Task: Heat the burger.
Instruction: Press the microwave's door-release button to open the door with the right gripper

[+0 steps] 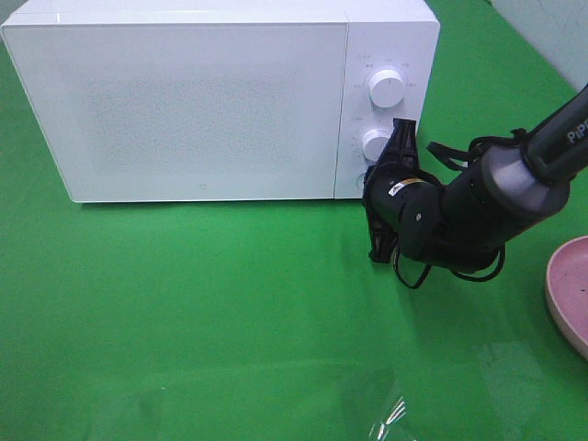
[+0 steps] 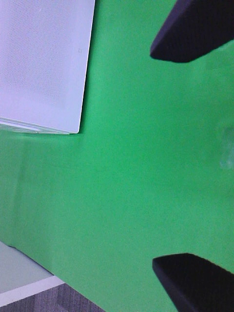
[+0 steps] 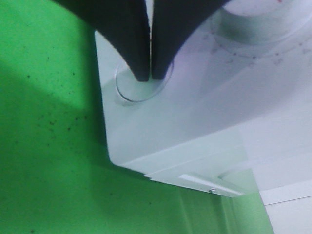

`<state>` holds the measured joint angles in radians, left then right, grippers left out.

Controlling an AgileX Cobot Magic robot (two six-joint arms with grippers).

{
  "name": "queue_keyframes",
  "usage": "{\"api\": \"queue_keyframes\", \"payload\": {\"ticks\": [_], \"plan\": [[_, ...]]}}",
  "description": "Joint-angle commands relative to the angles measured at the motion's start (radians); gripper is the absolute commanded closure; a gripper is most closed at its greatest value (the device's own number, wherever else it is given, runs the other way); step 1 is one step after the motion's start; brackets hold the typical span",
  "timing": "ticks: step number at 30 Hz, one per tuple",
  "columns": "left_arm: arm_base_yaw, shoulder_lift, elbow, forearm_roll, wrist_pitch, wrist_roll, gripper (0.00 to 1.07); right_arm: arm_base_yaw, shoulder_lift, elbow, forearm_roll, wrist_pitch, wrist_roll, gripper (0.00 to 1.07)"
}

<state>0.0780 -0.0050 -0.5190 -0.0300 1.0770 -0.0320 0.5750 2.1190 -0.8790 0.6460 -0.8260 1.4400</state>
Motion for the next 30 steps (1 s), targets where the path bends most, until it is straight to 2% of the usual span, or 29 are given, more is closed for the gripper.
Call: {"api": "queue_keyframes", "payload": {"ticks": [1,7,15,24,30], "plan": [[0.002,-0.015,0.003,-0.008,-0.010,-0.001,0.08,0.001,0.000,-0.015,0.018,-0.002,-0.014,1.07],[0.002,-0.015,0.003,-0.008,-0.010,-0.001,0.08,0.001,0.000,-0.017,0.038,-0.026,-0.030,1.07],[0.002,-0.015,0.003,-0.008,-0.010,-0.001,0.08,0.001,0.029,-0.074,0.039,-0.070,-0.034,1.07],[0.002,-0.015,0.003,-0.008,-0.010,-0.001,0.08,-0.001,0.035,-0.076,0.071,-0.287,-0.057,1.07],[0.002,-0.015,0.003,-0.008,-0.010,-0.001,0.08,-0.002,0.035,-0.076,0.091,-0.349,-0.069,1.07]]}}
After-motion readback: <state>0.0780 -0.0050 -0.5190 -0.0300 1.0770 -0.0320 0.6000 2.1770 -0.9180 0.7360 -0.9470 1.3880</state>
